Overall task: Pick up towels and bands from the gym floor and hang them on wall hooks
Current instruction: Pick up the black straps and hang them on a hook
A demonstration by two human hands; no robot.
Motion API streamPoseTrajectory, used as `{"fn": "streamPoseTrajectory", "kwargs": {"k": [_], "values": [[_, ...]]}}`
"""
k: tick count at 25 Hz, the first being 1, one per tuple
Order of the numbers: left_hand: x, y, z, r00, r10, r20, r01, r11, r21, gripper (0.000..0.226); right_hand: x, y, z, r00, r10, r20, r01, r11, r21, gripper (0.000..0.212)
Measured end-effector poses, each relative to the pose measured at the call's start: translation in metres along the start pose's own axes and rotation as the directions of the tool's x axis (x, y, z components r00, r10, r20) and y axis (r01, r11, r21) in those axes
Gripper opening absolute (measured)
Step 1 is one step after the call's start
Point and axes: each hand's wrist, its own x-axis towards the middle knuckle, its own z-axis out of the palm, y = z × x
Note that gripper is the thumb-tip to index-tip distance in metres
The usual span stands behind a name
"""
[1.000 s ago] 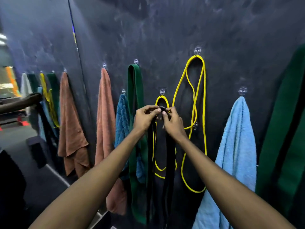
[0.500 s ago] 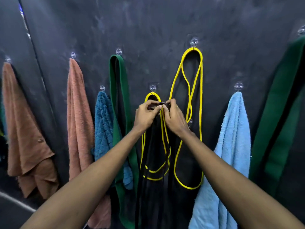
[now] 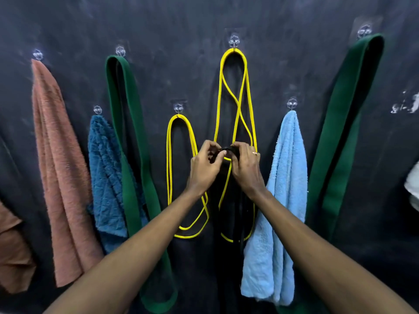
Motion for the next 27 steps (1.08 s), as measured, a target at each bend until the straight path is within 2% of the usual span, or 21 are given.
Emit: {"fn": "streamPoseTrajectory", "kwargs": {"k": [4,8,13,17,19,21,27], "values": [[-0.009,-0.017,0.012,0.988,-0.086,0.129,0.083,0.996,0.03,0.013,-0.016,0.016,-0.011,0.987,0.086,0.138,-0.1,0.99,0.096,0.017],[-0.008,-0.027,0.024,0.963,-0.164,0.214,0.155,0.986,0.06,0.02,-0.027,0.028,-0.014,0.992,0.101,0.077,-0.109,0.988,0.112,0.012],[0.008,-0.016,0.025,0.99,-0.101,0.099,0.093,0.992,0.083,0.016,-0.004,0.022,-0.017,0.994,0.104,-0.019,-0.101,0.987,0.126,0.011],[-0.002,-0.024,0.024,0.991,0.0,0.131,-0.018,0.991,0.134,0.014,-0.013,0.031,-0.013,0.997,0.066,0.028,-0.067,0.997,0.044,0.015],[-0.012,-0.029,0.025,0.995,0.042,0.093,-0.058,0.984,0.166,0.016,-0.024,0.038,-0.008,0.999,0.037,0.035,-0.036,0.999,-0.023,0.015],[-0.016,-0.033,0.028,0.998,0.045,0.036,-0.049,0.987,0.15,0.017,-0.028,0.039,-0.003,0.997,0.068,0.038,-0.067,0.997,-0.032,0.014],[-0.023,-0.038,0.031,0.999,0.02,0.027,-0.022,0.995,0.097,0.023,-0.027,0.035,-0.001,0.994,0.084,0.074,-0.083,0.996,-0.024,0.016]]}}
